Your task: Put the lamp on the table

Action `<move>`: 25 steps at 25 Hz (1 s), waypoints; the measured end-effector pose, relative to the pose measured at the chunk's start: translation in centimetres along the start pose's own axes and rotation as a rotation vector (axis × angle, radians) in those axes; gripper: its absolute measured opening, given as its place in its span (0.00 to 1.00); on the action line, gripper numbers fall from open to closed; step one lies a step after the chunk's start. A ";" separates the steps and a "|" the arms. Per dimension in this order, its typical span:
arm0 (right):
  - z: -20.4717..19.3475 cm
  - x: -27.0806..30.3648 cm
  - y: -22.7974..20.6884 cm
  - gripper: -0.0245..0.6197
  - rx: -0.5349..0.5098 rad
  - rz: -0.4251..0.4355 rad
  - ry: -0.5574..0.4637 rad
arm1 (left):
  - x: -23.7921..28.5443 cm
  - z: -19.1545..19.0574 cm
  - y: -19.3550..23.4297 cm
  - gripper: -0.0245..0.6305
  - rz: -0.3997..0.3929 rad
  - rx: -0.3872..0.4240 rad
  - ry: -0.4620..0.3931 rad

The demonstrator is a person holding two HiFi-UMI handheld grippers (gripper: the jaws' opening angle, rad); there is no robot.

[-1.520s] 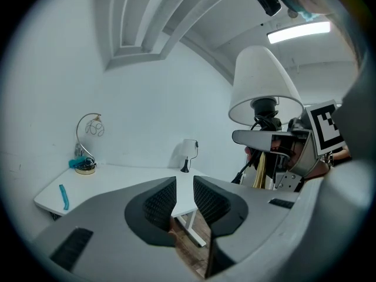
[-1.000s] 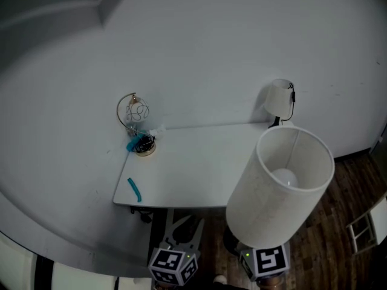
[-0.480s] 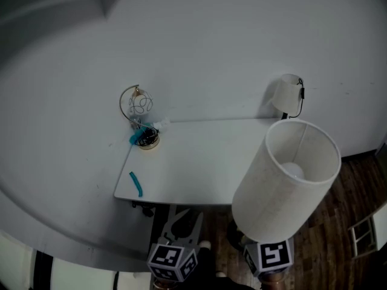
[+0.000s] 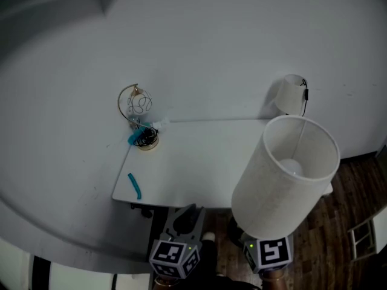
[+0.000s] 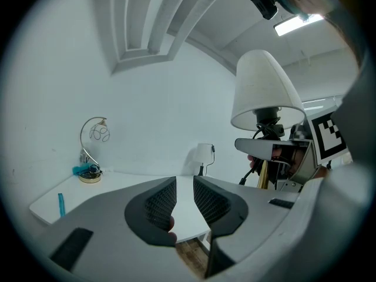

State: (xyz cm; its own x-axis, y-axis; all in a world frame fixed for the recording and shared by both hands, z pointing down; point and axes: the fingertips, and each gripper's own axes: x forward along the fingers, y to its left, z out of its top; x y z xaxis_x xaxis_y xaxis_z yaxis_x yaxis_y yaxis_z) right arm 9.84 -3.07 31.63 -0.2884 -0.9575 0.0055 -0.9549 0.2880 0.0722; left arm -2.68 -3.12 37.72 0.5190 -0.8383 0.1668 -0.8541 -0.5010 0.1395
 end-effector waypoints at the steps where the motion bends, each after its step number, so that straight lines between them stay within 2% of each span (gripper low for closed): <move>1: -0.1 0.4 0.0 0.06 -0.002 0.002 0.001 | 0.3 0.0 0.2 0.16 0.001 0.000 -0.001; 16: -0.8 6.4 -0.7 0.06 -0.022 0.001 -0.007 | 4.8 0.4 4.2 0.16 0.015 0.002 0.010; 17: -1.0 6.8 -0.8 0.06 -0.018 0.000 0.002 | 5.0 0.4 4.6 0.09 0.026 0.004 0.011; 18: -1.2 7.2 -0.9 0.06 -0.013 -0.001 0.009 | 5.3 0.4 4.9 0.08 0.033 0.008 0.014; 25: -2.2 10.0 -1.0 0.06 0.003 -0.002 0.020 | 7.2 0.2 6.9 0.08 0.034 0.005 0.028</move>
State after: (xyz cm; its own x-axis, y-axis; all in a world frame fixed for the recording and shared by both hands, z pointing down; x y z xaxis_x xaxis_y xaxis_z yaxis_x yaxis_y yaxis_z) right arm 8.05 -13.00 33.80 -0.2847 -0.9583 0.0253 -0.9558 0.2858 0.0694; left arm -4.90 -12.64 39.65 0.4900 -0.8487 0.1989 -0.8716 -0.4731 0.1287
